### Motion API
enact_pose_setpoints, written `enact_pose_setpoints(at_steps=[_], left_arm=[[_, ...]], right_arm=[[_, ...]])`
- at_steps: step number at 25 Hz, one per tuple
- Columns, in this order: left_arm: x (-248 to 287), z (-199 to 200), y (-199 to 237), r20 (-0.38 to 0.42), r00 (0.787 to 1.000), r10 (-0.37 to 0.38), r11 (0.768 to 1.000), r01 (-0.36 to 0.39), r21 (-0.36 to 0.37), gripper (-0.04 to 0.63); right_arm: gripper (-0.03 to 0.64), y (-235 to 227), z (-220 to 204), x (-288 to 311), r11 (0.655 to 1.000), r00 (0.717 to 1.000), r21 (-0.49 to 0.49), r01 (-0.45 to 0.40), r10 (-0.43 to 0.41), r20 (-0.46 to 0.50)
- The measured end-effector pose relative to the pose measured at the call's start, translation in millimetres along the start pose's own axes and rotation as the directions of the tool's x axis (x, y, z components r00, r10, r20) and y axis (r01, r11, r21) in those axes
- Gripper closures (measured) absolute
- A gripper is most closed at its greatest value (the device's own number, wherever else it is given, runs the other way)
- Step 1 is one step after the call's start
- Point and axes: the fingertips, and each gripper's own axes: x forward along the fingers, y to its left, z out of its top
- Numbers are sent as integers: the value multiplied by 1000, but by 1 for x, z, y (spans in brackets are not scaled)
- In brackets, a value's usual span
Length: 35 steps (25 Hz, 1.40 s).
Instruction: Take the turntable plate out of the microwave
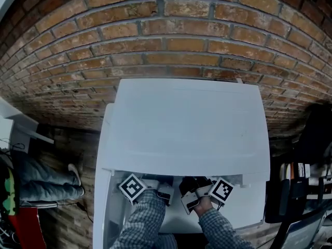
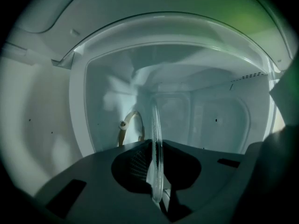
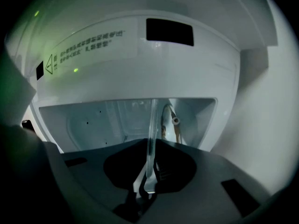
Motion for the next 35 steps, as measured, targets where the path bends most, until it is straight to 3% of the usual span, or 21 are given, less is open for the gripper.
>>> enact_pose_setpoints(at_steps=[16,24,35], left_arm=[[-28,-10,-8,0,999,-39,999,39,-26,554],[-54,-19,-8,-28,998,-52,998,51,-28,551],[-83,-27,-14,-43,997,-70,997,67,-49,551]], right_arm=[[561,5,-12,-18,998,999,-63,-14,11,-45],[561,-8,12,-28,998,999,-54,41,-39,34],[569,-2,2,-48,998,999,-59,9,-7,44]])
